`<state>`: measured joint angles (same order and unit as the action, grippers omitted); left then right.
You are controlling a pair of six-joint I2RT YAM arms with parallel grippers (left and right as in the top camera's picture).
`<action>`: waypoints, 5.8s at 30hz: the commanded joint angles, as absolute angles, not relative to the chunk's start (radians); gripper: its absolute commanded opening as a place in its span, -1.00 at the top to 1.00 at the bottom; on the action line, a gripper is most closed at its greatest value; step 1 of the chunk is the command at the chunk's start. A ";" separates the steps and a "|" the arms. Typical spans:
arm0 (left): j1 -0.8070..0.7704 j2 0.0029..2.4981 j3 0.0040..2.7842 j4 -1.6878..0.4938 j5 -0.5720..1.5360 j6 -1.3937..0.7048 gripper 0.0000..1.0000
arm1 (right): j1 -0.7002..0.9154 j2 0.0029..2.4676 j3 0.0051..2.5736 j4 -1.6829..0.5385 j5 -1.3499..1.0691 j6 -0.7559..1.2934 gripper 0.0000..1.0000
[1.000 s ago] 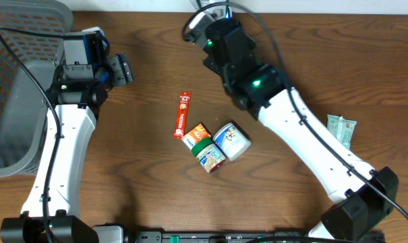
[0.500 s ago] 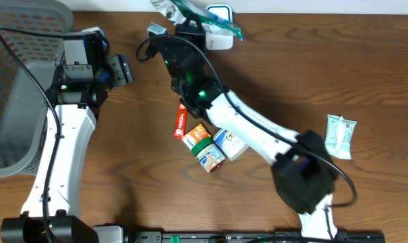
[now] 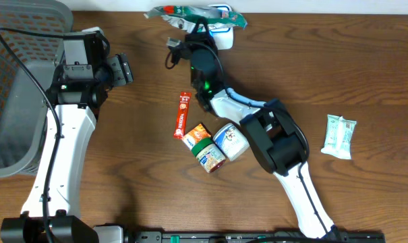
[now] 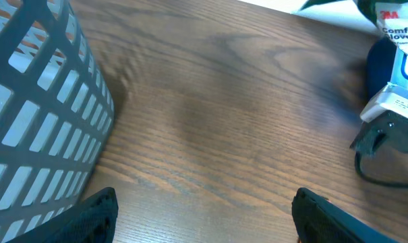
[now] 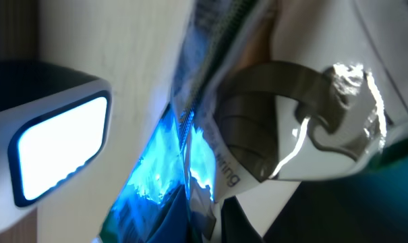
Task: Scan the item barcode
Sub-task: 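Carry the gloves pack with the right gripper up to the scanner, then hold the gloves pack against the scanner window with the right gripper, then carry the gloves pack to the right edge and set it down, then move the right gripper to the white-lidded blue cup and grasp it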
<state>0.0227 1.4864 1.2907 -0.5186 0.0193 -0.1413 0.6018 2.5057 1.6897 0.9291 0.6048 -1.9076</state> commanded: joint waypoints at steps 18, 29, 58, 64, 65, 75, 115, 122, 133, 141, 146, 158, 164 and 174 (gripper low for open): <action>0.023 1.496 1.293 -0.518 0.007 -0.143 -0.65 | 0.595 2.545 1.837 0.762 0.394 -1.354 0.98; 0.023 1.496 1.293 -0.518 0.007 -0.143 -0.65 | 0.590 2.549 1.838 0.567 0.445 -1.223 0.98; 0.023 1.496 1.293 -0.518 0.007 -0.143 -0.66 | 0.587 2.327 1.838 0.601 0.515 -0.874 0.99; 0.023 1.496 1.293 -0.518 0.007 -0.143 -0.65 | 0.558 2.065 1.838 0.097 0.372 -0.594 0.99; 0.023 1.496 1.293 -0.518 0.007 -0.143 -0.65 | 0.546 2.009 1.838 -0.011 0.333 -0.550 0.98; 0.023 1.496 1.293 -0.518 0.007 -0.143 -0.65 | 0.330 1.628 1.838 -0.789 0.143 -0.219 0.98; 0.023 1.496 1.293 -0.518 0.007 -0.143 -0.66 | -0.215 1.987 1.554 -1.064 0.601 -0.270 -0.98; 0.023 1.496 1.293 -0.518 0.007 -0.143 -0.65 | -0.175 1.987 1.787 -1.362 0.643 -0.194 -0.99; 0.023 1.496 1.293 -0.518 0.007 -0.143 -0.65 | -0.163 1.988 1.987 -1.505 -0.064 -0.091 -0.91; 0.023 1.496 1.293 -0.518 0.007 -0.143 -0.65 | -0.133 1.988 1.727 -1.408 -0.218 -0.090 0.97; 0.023 1.496 1.293 -0.518 0.007 -0.143 -0.65 | -0.128 1.988 1.486 -1.281 -0.113 -0.013 0.98; 0.023 1.496 1.293 -0.518 0.007 -0.143 -0.65 | -0.206 1.988 1.300 -1.032 0.343 0.164 0.95; 0.023 1.496 1.293 -0.518 0.007 -0.143 -0.65 | -0.249 1.988 1.335 -1.074 0.366 0.163 0.85; 0.023 1.496 1.293 -0.518 0.007 -0.143 -0.65 | -0.175 1.988 1.567 -1.264 -0.556 -0.150 -0.39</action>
<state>0.0227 1.4864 1.2907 -0.5190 0.0193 -0.1413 -0.2161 1.9907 1.5112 -1.2476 -0.1699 -0.0177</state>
